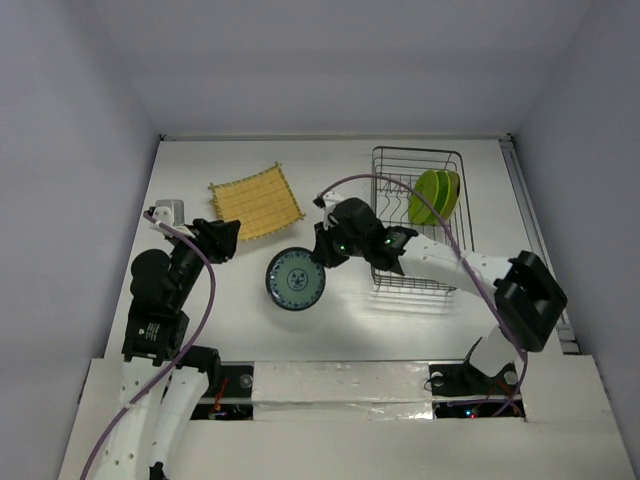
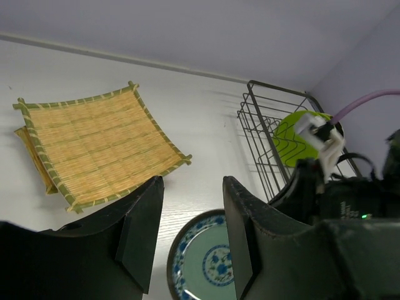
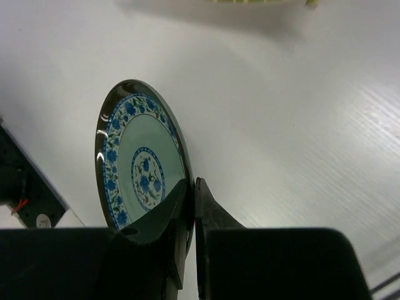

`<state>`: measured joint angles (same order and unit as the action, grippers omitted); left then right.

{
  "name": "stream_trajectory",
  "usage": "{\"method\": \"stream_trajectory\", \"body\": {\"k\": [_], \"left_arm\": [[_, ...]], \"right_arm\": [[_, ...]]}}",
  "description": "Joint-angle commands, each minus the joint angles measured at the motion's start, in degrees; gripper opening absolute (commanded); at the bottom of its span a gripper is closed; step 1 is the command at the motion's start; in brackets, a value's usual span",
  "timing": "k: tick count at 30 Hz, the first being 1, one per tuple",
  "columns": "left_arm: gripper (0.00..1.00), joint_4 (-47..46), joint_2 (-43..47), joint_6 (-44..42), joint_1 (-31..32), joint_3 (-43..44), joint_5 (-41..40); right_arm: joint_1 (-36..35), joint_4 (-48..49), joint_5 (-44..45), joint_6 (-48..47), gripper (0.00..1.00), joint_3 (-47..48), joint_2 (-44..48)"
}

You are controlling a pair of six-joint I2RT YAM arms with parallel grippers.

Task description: Unload the plates from the dish rack

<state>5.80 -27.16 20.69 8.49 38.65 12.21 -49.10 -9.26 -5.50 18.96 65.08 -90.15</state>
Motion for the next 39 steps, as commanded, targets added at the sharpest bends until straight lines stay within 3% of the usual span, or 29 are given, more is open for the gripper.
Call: {"method": "stream_trajectory", "body": {"k": [1, 10, 13, 24, 29, 31, 34, 35, 36, 39], "left_arm": [[0.4, -2.9, 0.18, 0.23, -0.41, 1.34, 0.45], [0.4, -2.9, 0.0, 0.23, -0.93, 1.34, 0.62], [0.4, -2.9, -0.09, 0.23, -0.93, 1.34, 0.71], [0.4, -3.08, -0.18, 0.32, -0.93, 1.42, 1.06], [0.4, -3.17, 0.0, 0.23, -0.93, 1.34, 0.98], [0.4, -3.17, 0.09, 0.32, -0.93, 1.34, 1.06], [0.4, -3.17, 0.09, 0.32, -0.93, 1.34, 0.98], [0.4, -3.08, 0.26, 0.23, -0.41, 1.34, 0.98], [0.4, -3.08, 0.35, 0.23, -0.41, 1.34, 0.89], [0.37, -2.9, 0.7, 0.14, -0.41, 1.34, 0.8]], "right_arm": [[-1.17, 7.84, -3.38, 2.31, 0.0, -0.04, -3.44], [-3.19, 8.64, -0.05, 3.98, 0.0, 2.68, -14.26], [-3.19, 8.38, 2.24, 4.24, 0.05, 2.6, -15.67], [-3.19, 5.3, 9.1, 3.89, 0.47, 3.03, -14.53], [-3.19, 4.6, 10.33, 3.01, 0.51, 3.47, -10.67], [-3.19, 4.07, 12.25, 2.31, 0.48, 3.56, -6.11], [-2.24, 1.18, 21.91, 0.73, 0.25, 4.35, 0.38], [-1.27, 0.65, 24.89, 0.47, 0.07, 4.53, 1.89], [1.7, 0.21, 29.18, -0.23, 0.0, 4.36, 3.39], [9.86, -2.43, 33.78, -1.29, 0.0, 4.09, 8.05]]}}
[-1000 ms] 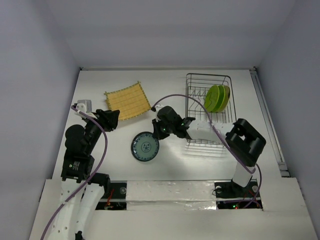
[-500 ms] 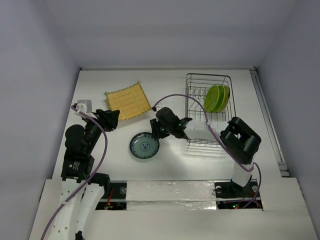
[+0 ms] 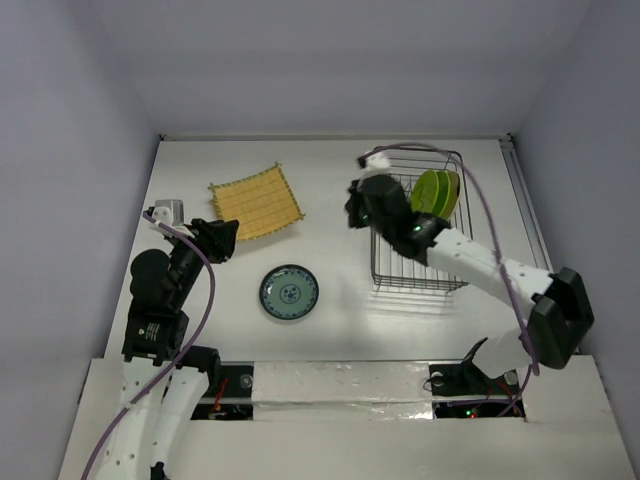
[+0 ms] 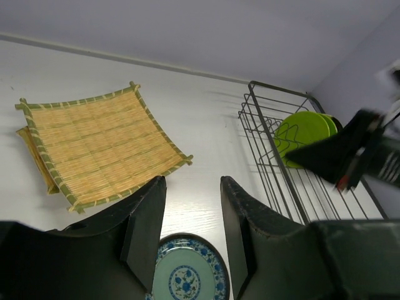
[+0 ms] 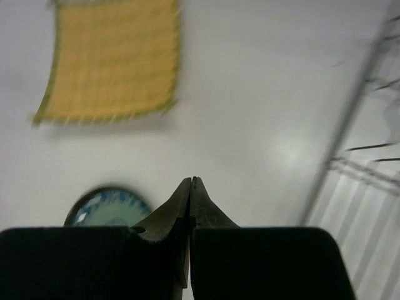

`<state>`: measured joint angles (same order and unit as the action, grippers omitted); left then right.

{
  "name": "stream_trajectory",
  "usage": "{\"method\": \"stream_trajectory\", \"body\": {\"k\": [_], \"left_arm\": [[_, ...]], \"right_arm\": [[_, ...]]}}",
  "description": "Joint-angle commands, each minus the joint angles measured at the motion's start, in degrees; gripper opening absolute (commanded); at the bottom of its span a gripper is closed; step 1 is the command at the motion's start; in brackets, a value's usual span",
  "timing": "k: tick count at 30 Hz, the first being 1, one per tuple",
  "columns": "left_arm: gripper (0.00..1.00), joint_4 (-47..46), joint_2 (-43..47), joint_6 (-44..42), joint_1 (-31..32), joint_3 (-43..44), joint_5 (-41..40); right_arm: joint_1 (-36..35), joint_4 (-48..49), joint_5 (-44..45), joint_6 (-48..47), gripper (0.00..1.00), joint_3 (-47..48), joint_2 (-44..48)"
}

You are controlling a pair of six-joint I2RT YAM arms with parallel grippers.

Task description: Unload the plates from the dish rack

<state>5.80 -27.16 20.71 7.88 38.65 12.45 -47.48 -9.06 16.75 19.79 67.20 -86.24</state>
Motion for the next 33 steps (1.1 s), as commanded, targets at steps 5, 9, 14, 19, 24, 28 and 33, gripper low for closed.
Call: {"method": "stream_trajectory", "body": {"k": [5, 9, 14, 19, 24, 28, 33], "left_arm": [[0.08, -2.73, 1.14, 0.38, 0.73, 1.34, -0.49], [0.0, -1.23, 1.84, 0.12, 0.73, 2.04, -3.13], [0.14, -2.02, 1.58, 0.21, 0.73, 1.69, -1.46], [0.25, -2.11, 1.49, 0.12, 0.73, 1.6, -0.93], [0.27, -2.2, 1.32, 0.12, 0.73, 1.6, -0.76], [0.28, -2.29, 1.32, 0.12, 0.73, 1.6, -0.58], [0.28, -2.38, 1.23, 0.03, 0.73, 1.51, -0.49]], "right_arm": [[18.99, -6.41, 18.49, -3.18, 0.01, 2.94, 4.86], [25.24, -5.97, 20.34, -3.88, 0.22, 3.73, 1.87], [28.67, -6.5, 18.93, -5.2, 0.35, 5.83, -1.3], [29.82, -6.76, 18.49, -4.5, 0.35, 6.28, -4.54], [30.35, -7.02, 18.05, -4.68, 0.32, 7.68, -8.33], [30.35, -7.2, 18.31, -4.68, 0.21, 8.82, -10.53], [30.35, -6.85, 19.98, -4.93, 0.07, 9.09, -8.87]]}}
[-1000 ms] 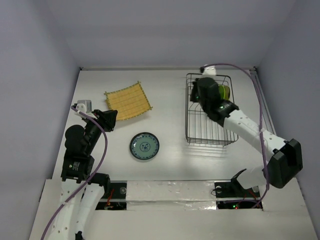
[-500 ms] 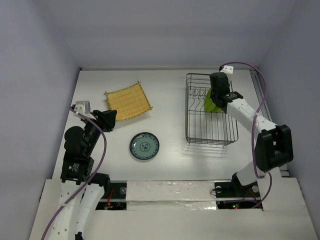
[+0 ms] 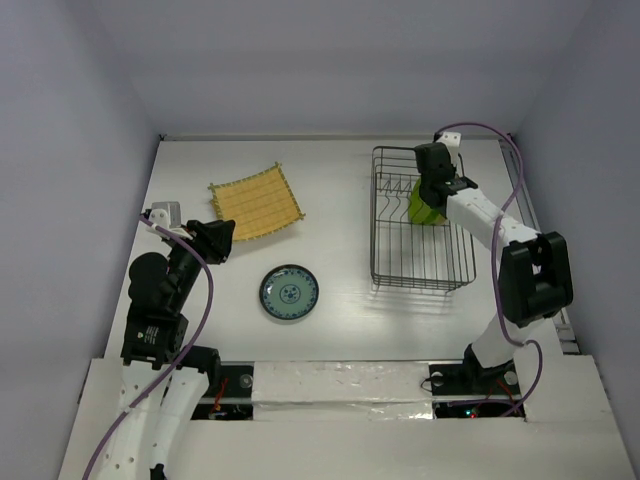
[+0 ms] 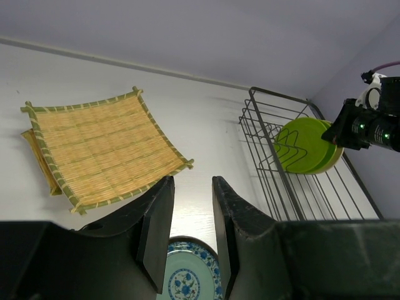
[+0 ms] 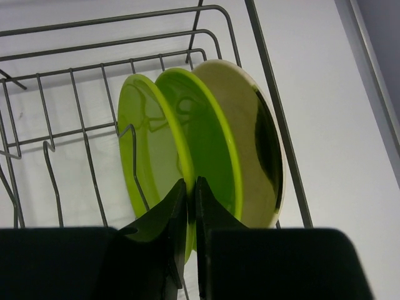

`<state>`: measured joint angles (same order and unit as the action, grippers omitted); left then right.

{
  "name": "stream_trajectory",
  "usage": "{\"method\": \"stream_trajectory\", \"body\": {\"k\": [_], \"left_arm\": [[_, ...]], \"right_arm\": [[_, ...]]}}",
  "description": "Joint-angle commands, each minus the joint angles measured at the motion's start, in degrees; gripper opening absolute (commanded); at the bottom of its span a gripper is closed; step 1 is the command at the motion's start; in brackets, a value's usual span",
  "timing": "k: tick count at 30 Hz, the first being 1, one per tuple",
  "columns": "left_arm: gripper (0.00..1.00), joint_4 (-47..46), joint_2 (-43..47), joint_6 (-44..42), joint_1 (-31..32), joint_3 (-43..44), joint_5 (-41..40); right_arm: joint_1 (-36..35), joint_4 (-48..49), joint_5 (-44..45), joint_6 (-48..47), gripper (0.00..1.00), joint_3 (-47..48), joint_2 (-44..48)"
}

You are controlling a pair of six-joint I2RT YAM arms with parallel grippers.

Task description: Unload the plates from the dish rack

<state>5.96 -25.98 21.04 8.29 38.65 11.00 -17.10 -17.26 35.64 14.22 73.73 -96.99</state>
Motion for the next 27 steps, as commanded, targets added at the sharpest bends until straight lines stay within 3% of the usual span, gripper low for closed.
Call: {"method": "stream_trajectory", "body": {"k": [1, 3, 12, 17, 24, 27], "left_arm": [[0.28, -2.53, 0.05, -0.21, 0.32, 1.51, 0.95], [0.28, -2.62, -0.04, -0.21, 0.32, 1.51, 1.12], [0.28, -2.79, -0.3, -0.21, 0.32, 1.42, 1.12], [0.28, -2.79, -0.48, -0.21, 0.32, 1.42, 1.21], [0.28, -2.79, -0.57, -0.21, 0.32, 1.42, 1.12], [0.28, -2.7, -0.65, -0.21, 0.32, 1.42, 1.04]], "right_arm": [[-0.04, 1.43, 1.54, 0.46, 0.04, 2.55, 2.33], [-0.04, 0.65, 2.68, 0.11, 0.0, 3.61, 3.12], [-0.04, -2.52, 5.49, -3.23, 0.0, 7.38, 11.02], [-0.56, -3.49, 1.99, -2.88, 0.0, 7.39, 16.91], [-7.92, 9.24, -35.14, 3.44, 0.0, -4.2, 26.85], [-13.11, 10.49, -38.97, 4.94, 0.0, -7.28, 25.45]]}}
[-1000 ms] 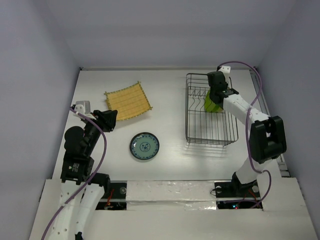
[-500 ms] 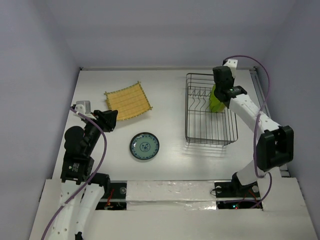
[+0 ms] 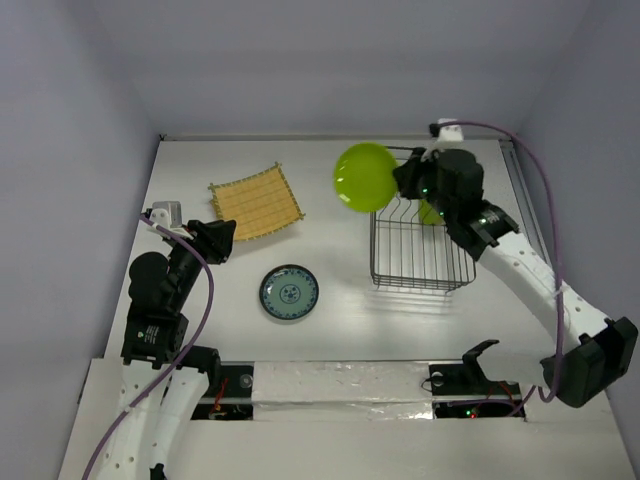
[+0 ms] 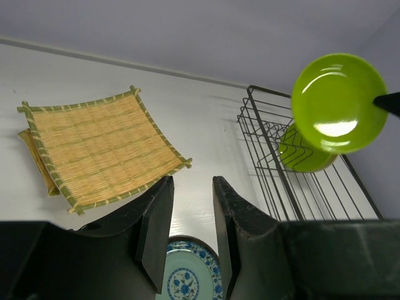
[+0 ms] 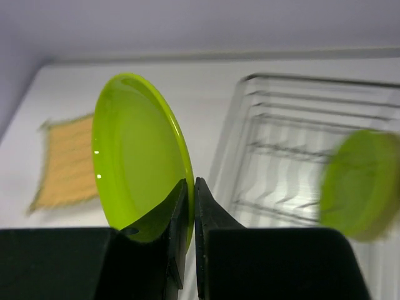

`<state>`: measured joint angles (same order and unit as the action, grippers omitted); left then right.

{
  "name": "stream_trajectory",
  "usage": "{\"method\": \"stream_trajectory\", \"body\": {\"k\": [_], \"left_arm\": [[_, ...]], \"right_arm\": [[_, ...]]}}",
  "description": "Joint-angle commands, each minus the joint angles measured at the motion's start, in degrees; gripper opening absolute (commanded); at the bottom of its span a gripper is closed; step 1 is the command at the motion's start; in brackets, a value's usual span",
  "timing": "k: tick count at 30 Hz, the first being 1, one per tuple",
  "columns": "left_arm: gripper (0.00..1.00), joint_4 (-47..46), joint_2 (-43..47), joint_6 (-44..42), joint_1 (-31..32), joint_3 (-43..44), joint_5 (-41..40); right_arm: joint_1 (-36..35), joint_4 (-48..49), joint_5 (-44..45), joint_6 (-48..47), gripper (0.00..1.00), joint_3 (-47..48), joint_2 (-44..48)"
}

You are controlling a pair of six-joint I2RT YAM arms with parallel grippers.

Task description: Unload the plates from the dish rack

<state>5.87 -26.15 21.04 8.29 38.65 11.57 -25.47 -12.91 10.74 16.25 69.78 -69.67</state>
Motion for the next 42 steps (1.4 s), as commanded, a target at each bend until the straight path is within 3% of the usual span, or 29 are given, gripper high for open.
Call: {"method": "stream_trajectory", "body": {"k": [1, 5, 11, 19, 26, 32, 35, 39, 42], "left_arm": [[0.28, -2.7, -0.57, -0.21, 0.32, 1.42, 0.64], [0.28, -2.88, -0.57, -0.12, -0.21, 1.42, 0.91], [0.28, -2.79, -0.65, -0.12, -0.21, 1.34, 0.73], [0.29, -3.06, -1.01, -0.12, -0.21, 1.25, 1.26], [0.29, -3.14, -1.27, -0.12, -0.21, 1.25, 1.35], [0.29, -3.23, -1.27, -0.12, -0.21, 1.25, 1.43], [0.29, -3.23, -1.36, -0.12, -0.21, 1.25, 1.44], [0.29, -3.41, -1.36, -0.03, -0.21, 1.25, 1.7], [0.29, -3.32, -1.27, -0.03, -0.21, 1.25, 1.61]], "right_arm": [[-8.24, 6.23, -15.39, 3.61, 0.0, -3.77, -2.83], [-15.12, 12.28, -21.54, 7.65, 0.0, -7.37, -9.23], [-22.32, 17.81, -23.13, 10.29, 0.0, -8.34, -16.72], [-24.18, 22.57, -23.49, 12.4, 0.0, -10.28, -24.54], [-24.18, 21.17, -21.73, 12.4, 0.02, -9.66, -29.03], [-24.18, 20.91, -21.56, 12.31, 0.1, -10.54, -30.96], [-24.18, 19.86, -19.98, 12.31, 0.2, -10.71, -31.05], [-24.18, 18.71, -17.52, 11.61, 0.41, -10.63, -29.74], [-24.18, 18.01, -16.37, 11.17, 0.52, -10.37, -28.68]]}}
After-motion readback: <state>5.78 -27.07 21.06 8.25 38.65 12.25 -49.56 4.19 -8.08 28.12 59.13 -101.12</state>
